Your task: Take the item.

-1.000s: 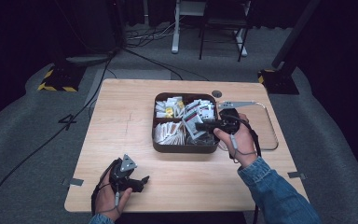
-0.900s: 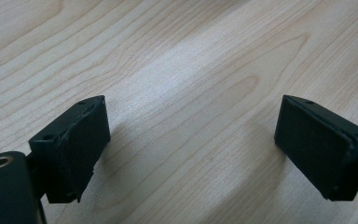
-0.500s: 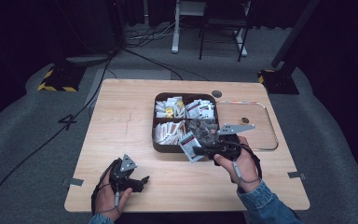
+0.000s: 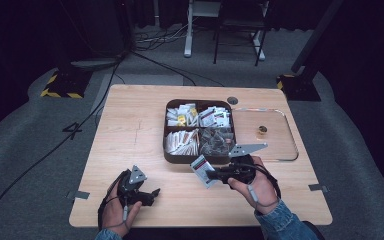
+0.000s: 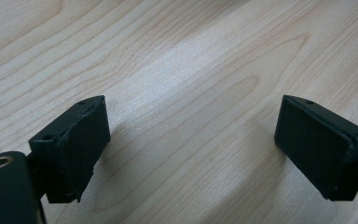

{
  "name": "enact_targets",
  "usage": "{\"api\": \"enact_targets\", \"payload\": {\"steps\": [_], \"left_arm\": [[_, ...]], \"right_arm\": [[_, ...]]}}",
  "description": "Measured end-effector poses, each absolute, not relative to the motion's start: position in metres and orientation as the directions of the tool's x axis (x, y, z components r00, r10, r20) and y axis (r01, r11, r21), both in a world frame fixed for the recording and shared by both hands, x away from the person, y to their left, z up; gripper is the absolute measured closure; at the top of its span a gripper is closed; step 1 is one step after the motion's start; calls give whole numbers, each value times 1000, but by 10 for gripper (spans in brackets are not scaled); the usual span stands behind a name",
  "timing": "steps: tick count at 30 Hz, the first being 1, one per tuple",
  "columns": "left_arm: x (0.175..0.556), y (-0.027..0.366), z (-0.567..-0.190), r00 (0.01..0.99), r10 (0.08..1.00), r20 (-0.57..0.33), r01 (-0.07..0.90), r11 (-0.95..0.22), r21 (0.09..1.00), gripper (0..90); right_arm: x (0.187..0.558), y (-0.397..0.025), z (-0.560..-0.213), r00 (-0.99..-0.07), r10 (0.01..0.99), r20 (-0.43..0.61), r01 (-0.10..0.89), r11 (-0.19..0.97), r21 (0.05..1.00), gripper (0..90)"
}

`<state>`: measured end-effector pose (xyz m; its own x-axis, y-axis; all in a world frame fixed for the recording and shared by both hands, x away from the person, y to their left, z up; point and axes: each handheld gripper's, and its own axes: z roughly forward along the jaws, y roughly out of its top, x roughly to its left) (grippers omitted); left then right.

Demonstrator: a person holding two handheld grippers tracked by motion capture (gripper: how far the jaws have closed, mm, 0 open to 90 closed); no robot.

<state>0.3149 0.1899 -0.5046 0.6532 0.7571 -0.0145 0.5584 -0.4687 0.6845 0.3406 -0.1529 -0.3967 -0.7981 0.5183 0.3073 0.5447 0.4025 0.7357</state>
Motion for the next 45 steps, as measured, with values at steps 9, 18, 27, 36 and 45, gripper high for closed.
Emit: {"api": "enact_targets", "payload": {"steps": [9, 18, 27, 36, 45], "left_arm": [[315, 190, -505, 653, 757, -15, 558, -468, 685, 106], [315, 190, -505, 653, 757, -15, 558, -468, 685, 107], [315, 190, -505, 653, 757, -15, 558, -468, 685, 106], [315, 190, -505, 653, 757, -15, 558, -468, 685, 107], [315, 190, -505, 653, 757, -15, 558, -469, 685, 107]], "right_arm": [[338, -144, -416, -795, 521, 310, 564, 449, 693, 847], [336, -136, -437, -795, 513, 322, 581, 495, 646, 847], [331, -127, -450, -803, 497, 330, 582, 531, 616, 847], [330, -122, -461, -799, 492, 345, 593, 553, 586, 847], [331, -121, -463, -793, 497, 351, 601, 548, 582, 758]]}}
